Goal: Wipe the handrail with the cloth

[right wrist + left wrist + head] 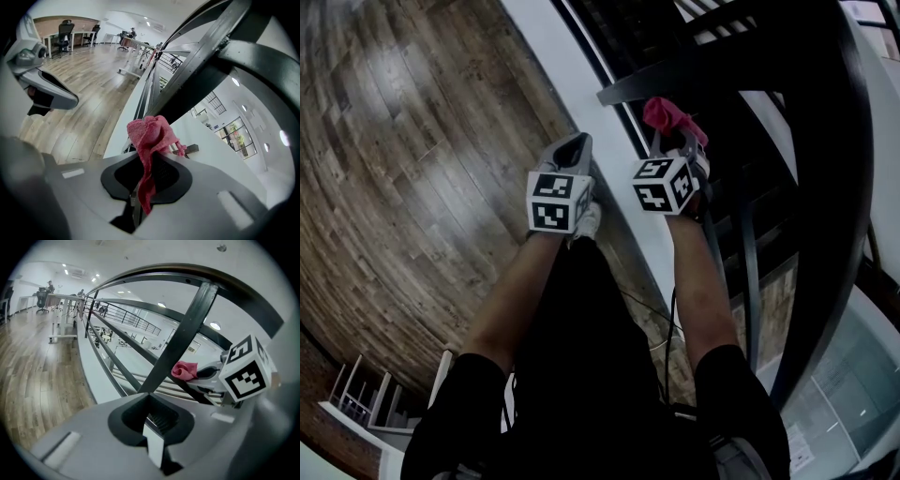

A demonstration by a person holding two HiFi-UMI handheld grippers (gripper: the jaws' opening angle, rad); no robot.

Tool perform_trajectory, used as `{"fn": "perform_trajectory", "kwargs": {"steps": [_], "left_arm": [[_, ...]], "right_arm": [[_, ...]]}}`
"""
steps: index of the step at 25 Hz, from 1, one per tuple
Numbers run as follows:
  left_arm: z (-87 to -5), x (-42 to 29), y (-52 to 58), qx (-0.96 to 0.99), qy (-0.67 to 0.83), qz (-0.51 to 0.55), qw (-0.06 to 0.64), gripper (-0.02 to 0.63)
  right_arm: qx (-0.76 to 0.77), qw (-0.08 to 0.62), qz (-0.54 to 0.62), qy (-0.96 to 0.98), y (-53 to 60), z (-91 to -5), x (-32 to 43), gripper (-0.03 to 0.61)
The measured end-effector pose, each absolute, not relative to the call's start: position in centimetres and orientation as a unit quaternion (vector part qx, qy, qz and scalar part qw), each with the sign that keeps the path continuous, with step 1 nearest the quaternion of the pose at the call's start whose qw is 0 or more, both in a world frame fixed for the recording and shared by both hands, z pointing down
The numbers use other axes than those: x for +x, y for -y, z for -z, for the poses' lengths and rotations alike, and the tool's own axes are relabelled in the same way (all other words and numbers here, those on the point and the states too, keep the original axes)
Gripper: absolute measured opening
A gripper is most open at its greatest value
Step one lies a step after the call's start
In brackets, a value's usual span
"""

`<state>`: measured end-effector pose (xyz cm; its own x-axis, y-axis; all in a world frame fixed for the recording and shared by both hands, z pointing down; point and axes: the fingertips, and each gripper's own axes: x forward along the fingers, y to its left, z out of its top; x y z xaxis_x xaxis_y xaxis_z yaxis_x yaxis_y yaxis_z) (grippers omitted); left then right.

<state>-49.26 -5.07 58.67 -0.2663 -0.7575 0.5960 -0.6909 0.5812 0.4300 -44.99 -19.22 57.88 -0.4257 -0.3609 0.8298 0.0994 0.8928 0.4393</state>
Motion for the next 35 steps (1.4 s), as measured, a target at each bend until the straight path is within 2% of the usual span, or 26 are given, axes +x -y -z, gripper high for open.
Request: {"fn": "perform_trajectory", "kwargs": {"steps": [5,8,16,21,28,35], "left_arm": [[-58.3,-50.3,2.6,0.427,0.800,0.069,0.415,0.000],[-57.3,-50.9,1.5,0.432,0.803,0.054,0.408,0.000],[-49.7,-50.2,-1.0,0.458,0.807,0.052,0.368,0.000],[-44.3,-49.5,0.8,0.512,0.801,0.038,0.309,0.000],[-36.9,-44.5,3.1,0.595,0.770,0.024,0.230,0.000],[-34.1,-35.4,4.0,0.674,0.714,0.027,0.186,0.000]], "right_arm": [[0.094,0.511,0.176,0.836,19.3,-58.5,-45.3,0.041],[0.086,0.475,0.120,0.867,17.7,-57.5,-45.8,0.041],[0.091,0.362,0.061,0.926,11.4,-47.9,-44.3,0.041],[0.114,0.287,0.062,0.949,10.0,-40.7,-42.7,0.041],[0.157,0.219,0.034,0.962,9.4,-33.7,-37.2,0.041],[0.210,0.183,-0.008,0.960,6.6,-31.6,-26.2,0.041]]}}
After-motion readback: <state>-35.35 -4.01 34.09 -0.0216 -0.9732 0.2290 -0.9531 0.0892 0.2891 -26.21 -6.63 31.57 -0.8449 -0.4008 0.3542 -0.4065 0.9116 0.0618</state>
